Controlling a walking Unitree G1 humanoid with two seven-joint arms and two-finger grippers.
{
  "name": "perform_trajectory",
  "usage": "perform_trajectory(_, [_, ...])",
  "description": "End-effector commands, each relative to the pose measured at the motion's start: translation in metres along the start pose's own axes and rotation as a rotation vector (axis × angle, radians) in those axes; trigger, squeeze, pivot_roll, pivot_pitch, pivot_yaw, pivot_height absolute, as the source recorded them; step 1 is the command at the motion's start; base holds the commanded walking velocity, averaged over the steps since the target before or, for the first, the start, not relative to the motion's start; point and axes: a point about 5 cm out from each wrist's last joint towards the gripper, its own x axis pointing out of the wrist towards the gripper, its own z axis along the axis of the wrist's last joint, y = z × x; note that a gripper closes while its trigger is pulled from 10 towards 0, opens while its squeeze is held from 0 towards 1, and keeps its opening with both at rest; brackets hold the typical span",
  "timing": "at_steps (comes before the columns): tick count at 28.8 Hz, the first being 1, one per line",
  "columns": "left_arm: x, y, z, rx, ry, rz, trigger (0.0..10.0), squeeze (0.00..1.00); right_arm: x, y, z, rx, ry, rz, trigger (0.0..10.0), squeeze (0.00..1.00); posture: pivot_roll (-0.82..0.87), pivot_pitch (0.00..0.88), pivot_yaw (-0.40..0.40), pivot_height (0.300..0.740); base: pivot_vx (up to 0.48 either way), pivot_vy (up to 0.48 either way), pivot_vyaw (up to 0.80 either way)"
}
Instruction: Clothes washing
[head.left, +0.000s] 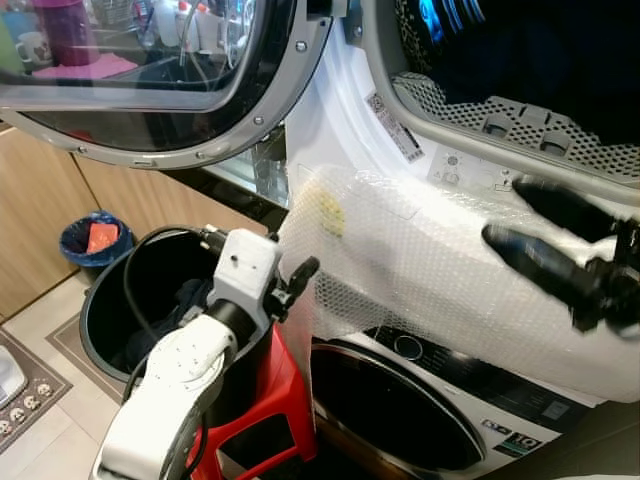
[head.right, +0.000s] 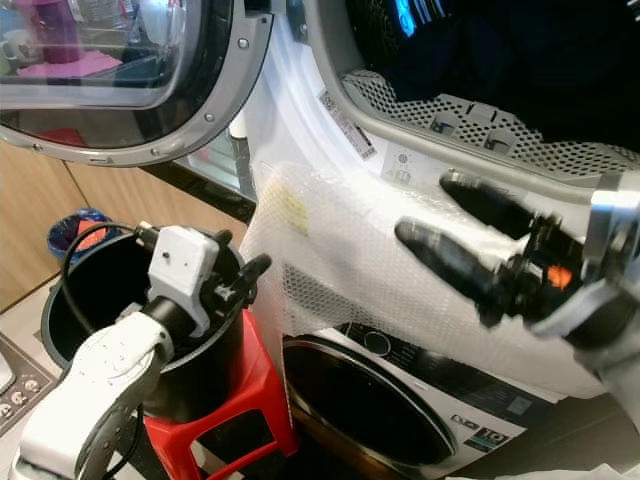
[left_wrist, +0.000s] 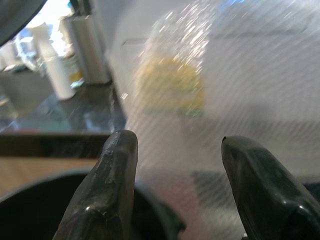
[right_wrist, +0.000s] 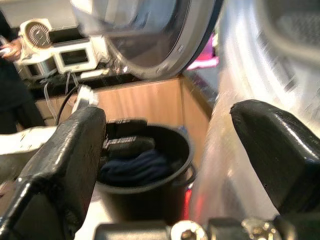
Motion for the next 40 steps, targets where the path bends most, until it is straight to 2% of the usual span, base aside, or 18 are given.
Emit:
perform_trajectory(1, [-0.005, 0.005, -0.008, 0.013, 0.026, 0.053, 10.0, 0.00, 0.001, 0.005, -0.006, 0.002, 0.045, 0.027, 10.0, 0.00, -0.02, 0.110, -0.044, 0.740, 0.000, 0.000, 0.00])
perform_trajectory(10, [-0.015, 0.019, -0.025, -0.024, 0.109, 0.174, 10.0, 0.00, 0.019, -0.012, -0.027, -0.054, 0.058, -0.115, 10.0, 0.00, 0.00, 0.108, -0.044, 0.740, 0.000, 0.000, 0.00])
perform_trajectory(11, [-0.016, 0.023, -0.028, -0.025, 0.132, 0.217, 10.0, 0.00, 0.021, -0.013, -0.030, -0.050, 0.065, -0.124, 10.0, 0.00, 0.00, 0.108, -0.044, 0.740, 0.000, 0.000, 0.00])
perform_trajectory(14, [-0.021, 0.031, -0.038, -0.098, 0.199, 0.304, 10.0, 0.00, 0.024, -0.016, -0.039, -0.057, 0.090, -0.142, 10.0, 0.00, 0.01, 0.110, -0.043, 0.740, 0.000, 0.000, 0.00])
perform_trajectory(16, [-0.024, 0.035, -0.045, -0.097, 0.232, 0.332, 10.0, 0.00, 0.026, -0.016, -0.043, -0.052, 0.091, -0.143, 10.0, 0.00, 0.01, 0.111, -0.044, 0.740, 0.000, 0.000, 0.00])
perform_trajectory(17, [-0.027, 0.038, -0.049, -0.095, 0.261, 0.357, 10.0, 0.07, 0.028, -0.016, -0.045, -0.053, 0.089, -0.141, 10.0, 0.00, 0.02, 0.112, -0.046, 0.740, 0.000, 0.000, 0.00])
perform_trajectory(18, [-0.029, 0.041, -0.053, -0.115, 0.276, 0.382, 10.0, 1.00, 0.030, -0.016, -0.047, -0.054, 0.089, -0.143, 10.0, 0.00, 0.02, 0.112, -0.046, 0.740, 0.000, 0.000, 0.00])
perform_trajectory(20, [-0.035, 0.048, -0.061, -0.159, 0.316, 0.438, 10.0, 1.00, 0.034, -0.018, -0.052, -0.054, 0.086, -0.168, 10.0, 0.00, 0.02, 0.114, -0.047, 0.740, 0.000, 0.000, 0.00])
perform_trajectory(21, [-0.036, 0.050, -0.063, -0.154, 0.326, 0.451, 10.0, 1.00, 0.036, -0.019, -0.054, -0.055, 0.087, -0.167, 10.0, 0.00, 0.02, 0.114, -0.047, 0.740, 0.000, 0.000, 0.00])
perform_trajectory(24, [-0.035, 0.051, -0.062, -0.182, 0.322, 0.455, 10.0, 1.00, 0.039, -0.021, -0.057, -0.059, 0.075, -0.190, 10.0, 0.00, 0.02, 0.116, -0.049, 0.740, 0.000, 0.000, 0.00])
perform_trajectory(27, [-0.034, 0.051, -0.059, -0.152, 0.318, 0.458, 10.0, 1.00, 0.042, -0.020, -0.058, -0.060, 0.065, -0.188, 10.0, 0.00, 0.02, 0.113, -0.053, 0.740, 0.000, 0.000, 0.00])
perform_trajectory(32, [-0.033, 0.052, -0.060, -0.155, 0.333, 0.469, 10.0, 1.00, 0.043, -0.021, -0.057, -0.067, 0.049, -0.204, 10.0, 0.00, 0.02, 0.107, -0.056, 0.740, 0.000, 0.000, 0.00])
perform_trajectory(33, [-0.033, 0.052, -0.061, -0.165, 0.347, 0.465, 10.0, 0.26, 0.043, -0.023, -0.058, -0.075, 0.048, -0.216, 10.0, 0.00, 0.02, 0.107, -0.056, 0.740, 0.000, 0.000, 0.00])
perform_trajectory(34, [-0.033, 0.052, -0.062, -0.183, 0.357, 0.473, 10.0, 0.00, 0.043, -0.023, -0.058, -0.077, 0.046, -0.217, 10.0, 0.00, 0.02, 0.105, -0.057, 0.740, 0.000, 0.000, 0.00])
perform_trajectory(40, [-0.036, 0.056, -0.069, -0.212, 0.400, 0.509, 10.0, 0.00, 0.042, -0.026, -0.059, -0.097, 0.042, -0.256, 10.0, 0.00, 0.02, 0.102, -0.058, 0.740, 0.000, 0.000, 0.00])
